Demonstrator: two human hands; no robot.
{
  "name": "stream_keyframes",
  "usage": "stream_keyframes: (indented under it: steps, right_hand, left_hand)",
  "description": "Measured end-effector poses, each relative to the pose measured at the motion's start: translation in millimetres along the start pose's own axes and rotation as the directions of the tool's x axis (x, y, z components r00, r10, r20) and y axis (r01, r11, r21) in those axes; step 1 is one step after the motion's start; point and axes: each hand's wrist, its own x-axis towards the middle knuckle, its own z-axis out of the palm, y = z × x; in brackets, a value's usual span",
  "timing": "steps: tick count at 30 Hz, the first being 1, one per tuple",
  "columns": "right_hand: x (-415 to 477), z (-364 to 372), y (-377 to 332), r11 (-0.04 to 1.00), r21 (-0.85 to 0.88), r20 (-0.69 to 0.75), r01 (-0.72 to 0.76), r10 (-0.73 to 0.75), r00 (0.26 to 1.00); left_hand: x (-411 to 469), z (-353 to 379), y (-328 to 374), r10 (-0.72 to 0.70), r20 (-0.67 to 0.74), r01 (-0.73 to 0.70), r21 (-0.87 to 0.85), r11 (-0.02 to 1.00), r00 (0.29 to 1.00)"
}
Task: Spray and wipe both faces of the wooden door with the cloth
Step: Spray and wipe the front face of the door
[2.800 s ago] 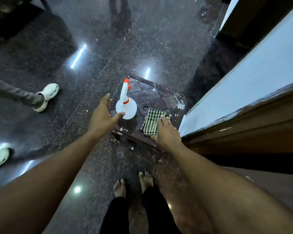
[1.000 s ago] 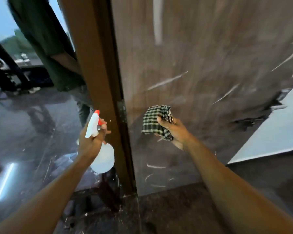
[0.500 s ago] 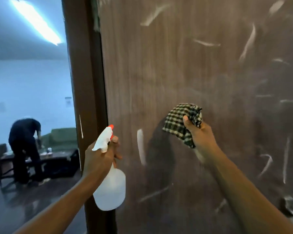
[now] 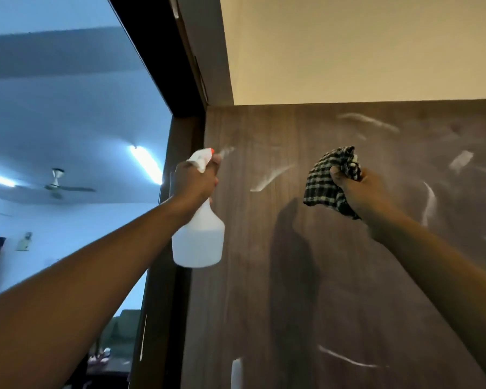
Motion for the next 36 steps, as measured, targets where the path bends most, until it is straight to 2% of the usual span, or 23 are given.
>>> stream_keyframes:
  steps: [5, 8, 10, 12, 14, 16, 17, 19, 20, 22, 25, 26, 28, 30, 32, 34, 36]
  right_hand:
    - [27, -7, -16, 0.996, -0.059, -0.015, 0.069, -0.070, 0.997]
    - [39, -10, -21, 0.972, -0.212, -0.135, 0.099, -0.130, 0.982]
    - [50, -6, -27, 0.924, -0.362, -0.281, 0.121, -0.232, 0.931]
    - [66, 4, -33, 0.886, -0.451, -0.443, 0.106, -0.325, 0.835]
    - [85, 23, -35, 0.851, -0.494, -0.502, 0.181, -0.449, 0.739]
    - [113, 50, -28, 0.714, -0.625, -0.360, 0.317, -0.624, 0.694]
    - [127, 63, -23, 0.624, -0.701, -0.252, 0.345, -0.670, 0.698]
    - [153, 94, -13, 0.495, -0.786, -0.068, 0.372, -0.666, 0.743]
    - [163, 112, -9, 0.479, -0.799, -0.020, 0.364, -0.625, 0.780]
    - [175, 143, -3, 0.508, -0.814, -0.061, 0.281, -0.557, 0.829]
    - [192, 182, -17, 0.536, -0.822, -0.161, 0.195, -0.546, 0.822]
    - [200, 195, -29, 0.534, -0.812, -0.133, 0.236, -0.563, 0.815]
    - [214, 226, -57, 0.526, -0.754, 0.018, 0.393, -0.582, 0.813]
    - [227, 258, -74, 0.431, -0.731, 0.221, 0.529, -0.585, 0.781]
    - [233, 278, -75, 0.258, -0.751, 0.378, 0.608, -0.586, 0.717]
    - [234, 279, -71, 0.138, -0.746, 0.462, 0.651, -0.597, 0.656]
    - [229, 271, -62, 0.067, -0.717, 0.530, 0.694, -0.595, 0.605]
  left_hand:
    - [34, 4, 32, 0.063, -0.144, -0.043, 0.140, 0.989, 0.988]
    - [44, 5, 41, 0.103, -0.164, -0.077, 0.156, 0.985, 0.981]
    - [53, 4, 45, 0.052, -0.141, -0.042, 0.077, 0.996, 0.989]
    - [61, 2, 45, -0.064, -0.105, 0.061, -0.033, 0.998, 0.992]
    - [68, 0, 39, -0.119, -0.066, 0.115, -0.061, 0.991, 0.991]
    - [74, -4, 32, -0.115, -0.055, 0.109, -0.092, 0.990, 0.992]
    - [75, -6, 30, -0.106, -0.047, 0.101, -0.105, 0.989, 0.993]
    - [75, -11, 25, -0.084, -0.017, 0.082, -0.122, 0.989, 0.996]
    - [75, -14, 23, -0.070, 0.000, 0.069, -0.130, 0.989, 0.998]
    - [75, -17, 16, -0.045, 0.031, 0.049, -0.140, 0.989, 0.999]
    - [82, -27, 5, -0.028, 0.069, 0.038, -0.160, 0.986, 0.997]
    - [87, -32, 2, -0.018, 0.080, 0.031, -0.167, 0.985, 0.997]
    - [97, -42, -3, 0.003, 0.087, 0.012, -0.172, 0.985, 0.996]
    - [109, -50, -6, 0.031, 0.074, -0.018, -0.172, 0.985, 0.997]
    - [118, -53, -7, 0.054, 0.090, -0.037, -0.182, 0.983, 0.994]
    - [127, -51, -5, 0.071, 0.113, -0.050, -0.177, 0.983, 0.991]
    - [134, -49, -5, 0.077, 0.114, -0.056, -0.176, 0.983, 0.991]
